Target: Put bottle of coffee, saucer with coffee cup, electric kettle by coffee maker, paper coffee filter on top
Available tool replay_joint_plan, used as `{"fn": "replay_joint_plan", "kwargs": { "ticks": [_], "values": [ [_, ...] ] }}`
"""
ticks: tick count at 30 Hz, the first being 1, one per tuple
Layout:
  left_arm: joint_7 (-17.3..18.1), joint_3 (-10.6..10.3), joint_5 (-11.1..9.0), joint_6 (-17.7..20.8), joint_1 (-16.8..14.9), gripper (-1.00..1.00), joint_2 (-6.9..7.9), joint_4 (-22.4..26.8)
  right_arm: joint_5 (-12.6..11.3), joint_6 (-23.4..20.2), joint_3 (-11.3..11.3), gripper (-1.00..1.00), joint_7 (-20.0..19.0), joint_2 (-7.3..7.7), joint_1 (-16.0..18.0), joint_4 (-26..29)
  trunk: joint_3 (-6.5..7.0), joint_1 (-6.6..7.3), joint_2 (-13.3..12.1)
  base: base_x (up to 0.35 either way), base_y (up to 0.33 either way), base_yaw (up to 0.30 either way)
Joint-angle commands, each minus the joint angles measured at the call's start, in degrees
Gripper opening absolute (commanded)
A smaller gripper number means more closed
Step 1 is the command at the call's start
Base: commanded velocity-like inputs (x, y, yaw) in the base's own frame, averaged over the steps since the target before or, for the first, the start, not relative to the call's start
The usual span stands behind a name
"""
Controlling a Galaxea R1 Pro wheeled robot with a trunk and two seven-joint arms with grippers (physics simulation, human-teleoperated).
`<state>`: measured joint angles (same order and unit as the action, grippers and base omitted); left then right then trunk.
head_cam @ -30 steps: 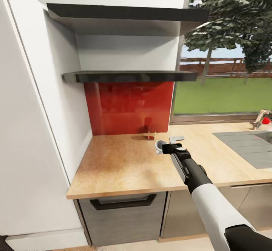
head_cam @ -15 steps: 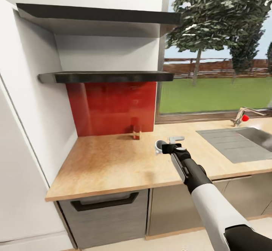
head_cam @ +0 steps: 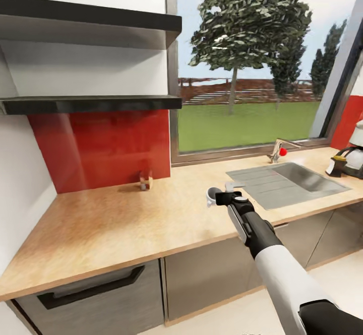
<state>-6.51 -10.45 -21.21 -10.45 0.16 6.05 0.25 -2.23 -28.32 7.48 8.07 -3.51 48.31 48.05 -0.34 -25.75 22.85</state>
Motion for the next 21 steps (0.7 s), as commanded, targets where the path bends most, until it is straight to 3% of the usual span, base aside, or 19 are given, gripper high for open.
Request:
{"fn": "replay_joint_plan", "kwargs": {
  "ticks": [1, 21],
  "values": [
    [-0.17, -0.48, -0.39, -0.14, 0.02, 1.0, 0.01, 0.02, -0.25, -0.24, 0.17, -1.0, 0.37, -0.01, 0.03, 0.03, -0.04, -0.03, 0.07, 0.088, -0.262, -0.3],
    [-0.16, -0.36, -0.94, -0.53, 0.02, 1.0, 0.01, -0.06, -0.32, -0.25, 0.17, -1.0, 0.37, -0.01, 0.03, -0.06, -0.04, -0.03, 0.07, 0.141, -0.26, -0.3]
  ]
}}
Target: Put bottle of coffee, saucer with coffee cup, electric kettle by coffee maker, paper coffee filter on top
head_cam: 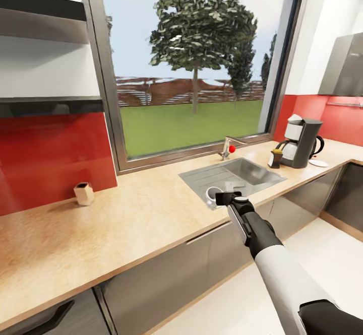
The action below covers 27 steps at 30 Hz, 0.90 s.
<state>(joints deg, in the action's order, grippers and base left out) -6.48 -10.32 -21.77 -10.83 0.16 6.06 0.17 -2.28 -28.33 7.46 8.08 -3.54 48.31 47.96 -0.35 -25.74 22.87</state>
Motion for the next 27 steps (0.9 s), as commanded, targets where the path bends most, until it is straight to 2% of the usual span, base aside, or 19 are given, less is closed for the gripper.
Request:
{"fn": "replay_joint_plan", "kwargs": {
  "ticks": [1, 27],
  "values": [
    [-0.18, -0.49, -0.38, -0.15, 0.02, 1.0, 0.0, 0.01, -0.27, -0.24, 0.19, -1.0, 0.36, 0.02, 0.03, 0.03, -0.04, -0.04, 0.05, 0.169, -0.253, -0.3],
    [-0.11, -0.49, 0.0, -0.15, 0.02, 1.0, -0.7, 0.09, -0.27, -0.24, 0.19, -1.0, 0.36, 0.01, 0.03, -0.01, -0.04, -0.04, 0.05, 0.171, -0.251, -0.3]
  ]
}}
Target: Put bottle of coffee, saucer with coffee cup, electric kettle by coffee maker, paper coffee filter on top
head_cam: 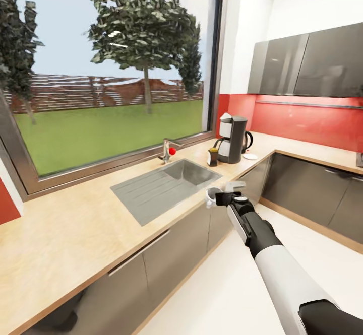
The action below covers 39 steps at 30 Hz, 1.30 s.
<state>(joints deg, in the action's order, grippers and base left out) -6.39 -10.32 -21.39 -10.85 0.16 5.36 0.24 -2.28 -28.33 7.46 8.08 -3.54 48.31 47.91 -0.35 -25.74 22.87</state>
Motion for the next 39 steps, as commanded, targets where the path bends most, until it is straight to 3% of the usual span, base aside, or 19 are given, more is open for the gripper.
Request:
{"fn": "replay_joint_plan", "kwargs": {
  "ticks": [1, 39],
  "values": [
    [-0.2, -0.49, -0.39, -0.14, 0.02, 1.0, 0.0, 0.02, -0.27, -0.24, 0.19, -1.0, 0.36, 0.02, 0.03, 0.02, -0.04, -0.04, 0.05, 0.171, -0.251, -0.3],
    [-0.2, -0.41, -0.84, -0.23, 0.02, 1.0, 0.09, 0.02, -0.25, -0.24, 0.21, -1.0, 0.36, -0.06, 0.03, -0.21, -0.04, -0.04, 0.05, 0.225, -0.207, -0.293]
  ]
}}
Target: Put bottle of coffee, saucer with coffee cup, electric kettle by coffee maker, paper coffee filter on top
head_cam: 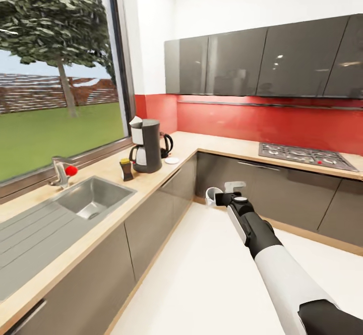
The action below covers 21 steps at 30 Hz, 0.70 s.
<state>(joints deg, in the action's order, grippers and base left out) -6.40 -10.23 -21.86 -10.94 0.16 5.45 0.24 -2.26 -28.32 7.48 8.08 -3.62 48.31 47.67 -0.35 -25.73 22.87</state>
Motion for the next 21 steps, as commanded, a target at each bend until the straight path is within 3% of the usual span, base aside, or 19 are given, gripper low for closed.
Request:
{"fn": "replay_joint_plan", "kwargs": {
  "ticks": [1, 6, 21],
  "values": [
    [-0.19, -0.49, -0.37, -0.14, 0.02, 1.0, 0.0, 0.02, -0.25, -0.25, 0.18, -1.0, 0.36, 0.02, 0.03, 0.02, -0.04, -0.05, 0.05, 0.245, -0.175, -0.235],
    [-0.19, -0.49, -0.37, -0.14, 0.02, 1.0, 0.0, 0.02, -0.15, -0.22, 0.17, -1.0, 0.36, 0.1, 0.03, -0.17, -0.04, -0.05, 0.05, 0.265, -0.17, -0.137],
    [-0.19, -0.58, -0.37, -0.14, 0.02, 1.0, -0.08, -0.01, -0.1, -0.16, 0.17, -1.0, 0.29, 0.46, -0.06, -0.31, -0.04, -0.05, 0.05, 0.271, -0.169, -0.006]
  ]
}}
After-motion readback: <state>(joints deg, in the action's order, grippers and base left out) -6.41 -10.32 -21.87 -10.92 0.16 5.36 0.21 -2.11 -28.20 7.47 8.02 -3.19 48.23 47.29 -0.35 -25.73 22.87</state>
